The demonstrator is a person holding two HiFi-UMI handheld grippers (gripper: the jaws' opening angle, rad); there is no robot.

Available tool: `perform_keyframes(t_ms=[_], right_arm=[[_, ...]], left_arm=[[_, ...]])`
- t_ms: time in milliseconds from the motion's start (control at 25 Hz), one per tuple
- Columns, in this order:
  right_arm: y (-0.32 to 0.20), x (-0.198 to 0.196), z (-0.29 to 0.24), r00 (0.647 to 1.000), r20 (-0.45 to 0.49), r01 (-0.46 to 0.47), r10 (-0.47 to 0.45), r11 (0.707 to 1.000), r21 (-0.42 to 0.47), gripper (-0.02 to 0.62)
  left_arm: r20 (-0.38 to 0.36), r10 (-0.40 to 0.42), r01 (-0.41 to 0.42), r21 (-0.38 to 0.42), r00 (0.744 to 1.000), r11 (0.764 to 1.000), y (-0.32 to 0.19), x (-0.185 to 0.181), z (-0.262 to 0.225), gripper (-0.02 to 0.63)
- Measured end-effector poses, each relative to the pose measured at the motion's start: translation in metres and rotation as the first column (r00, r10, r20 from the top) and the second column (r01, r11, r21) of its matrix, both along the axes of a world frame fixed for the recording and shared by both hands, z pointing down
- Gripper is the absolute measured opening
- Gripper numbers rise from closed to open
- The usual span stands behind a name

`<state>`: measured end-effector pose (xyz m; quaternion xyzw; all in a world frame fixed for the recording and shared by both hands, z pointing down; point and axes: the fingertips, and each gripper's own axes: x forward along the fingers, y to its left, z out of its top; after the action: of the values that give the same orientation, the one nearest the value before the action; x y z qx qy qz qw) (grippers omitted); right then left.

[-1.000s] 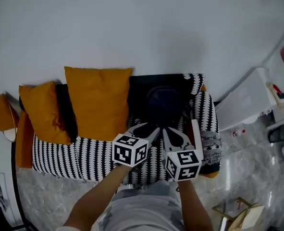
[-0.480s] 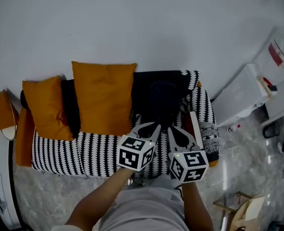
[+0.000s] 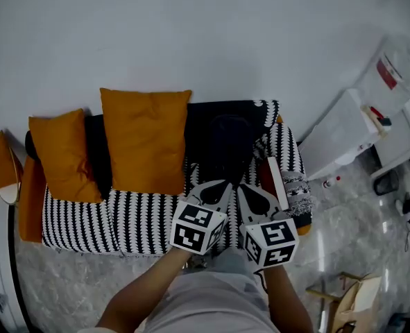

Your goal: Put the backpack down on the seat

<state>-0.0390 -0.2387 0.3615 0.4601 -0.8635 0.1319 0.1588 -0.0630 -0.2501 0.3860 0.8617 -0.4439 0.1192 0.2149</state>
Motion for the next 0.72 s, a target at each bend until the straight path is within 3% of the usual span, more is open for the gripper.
perform_keyframes(t_ms=[720], right_arm=[[-0.006, 0.004, -0.008, 1.000, -0.022, 0.014, -0.013, 1.000, 0.027, 0.002]], left_arm=[[-0.007, 0.024, -0.024, 0.007, 1.000, 1.000, -0.006, 0.009, -0.008, 0.005]])
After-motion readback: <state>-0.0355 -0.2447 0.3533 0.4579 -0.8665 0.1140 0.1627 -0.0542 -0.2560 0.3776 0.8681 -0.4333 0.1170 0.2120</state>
